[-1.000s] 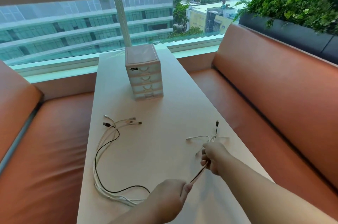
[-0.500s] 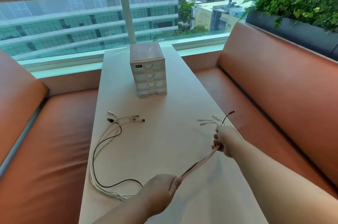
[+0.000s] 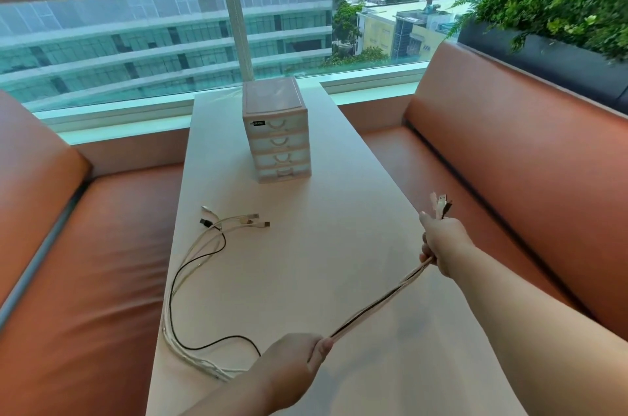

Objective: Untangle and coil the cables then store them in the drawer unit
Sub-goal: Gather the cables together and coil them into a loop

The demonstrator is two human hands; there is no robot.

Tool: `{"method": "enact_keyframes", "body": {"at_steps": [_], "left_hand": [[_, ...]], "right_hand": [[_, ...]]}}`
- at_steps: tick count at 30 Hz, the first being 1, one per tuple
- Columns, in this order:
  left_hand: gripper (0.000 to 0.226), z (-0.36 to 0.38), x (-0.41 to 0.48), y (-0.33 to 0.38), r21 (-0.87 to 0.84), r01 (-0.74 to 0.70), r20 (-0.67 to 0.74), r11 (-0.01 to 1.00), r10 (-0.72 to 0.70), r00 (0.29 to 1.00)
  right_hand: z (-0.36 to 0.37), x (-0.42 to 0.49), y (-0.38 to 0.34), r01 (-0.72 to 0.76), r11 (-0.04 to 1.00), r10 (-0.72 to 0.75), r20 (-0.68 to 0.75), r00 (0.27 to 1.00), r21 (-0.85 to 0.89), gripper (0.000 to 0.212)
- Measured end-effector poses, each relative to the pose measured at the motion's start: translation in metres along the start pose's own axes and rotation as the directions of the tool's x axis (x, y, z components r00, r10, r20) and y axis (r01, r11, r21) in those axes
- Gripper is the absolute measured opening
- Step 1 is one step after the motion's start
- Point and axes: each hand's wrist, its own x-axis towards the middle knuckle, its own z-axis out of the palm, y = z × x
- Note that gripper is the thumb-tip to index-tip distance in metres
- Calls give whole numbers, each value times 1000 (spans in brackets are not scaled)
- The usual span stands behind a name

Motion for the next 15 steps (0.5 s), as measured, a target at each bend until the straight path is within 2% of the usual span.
{"method": "enact_keyframes", "body": {"at_steps": [4,11,15], "left_hand": [[53,2,-1,4,2,8,7,1000,-8,1000],[41,1,-6,6,-20,18,0,1000,-18,1000],[43,3,-5,4,-31,16,7,999,-16,1000]], "right_hand": [[-1,5,-6,-32,999,32,-12,999,0,42],[-3,14,-16,-122,951,123,17,992,283,31],[-3,3,-24,-50,972,58,-30,998,231,35]]}}
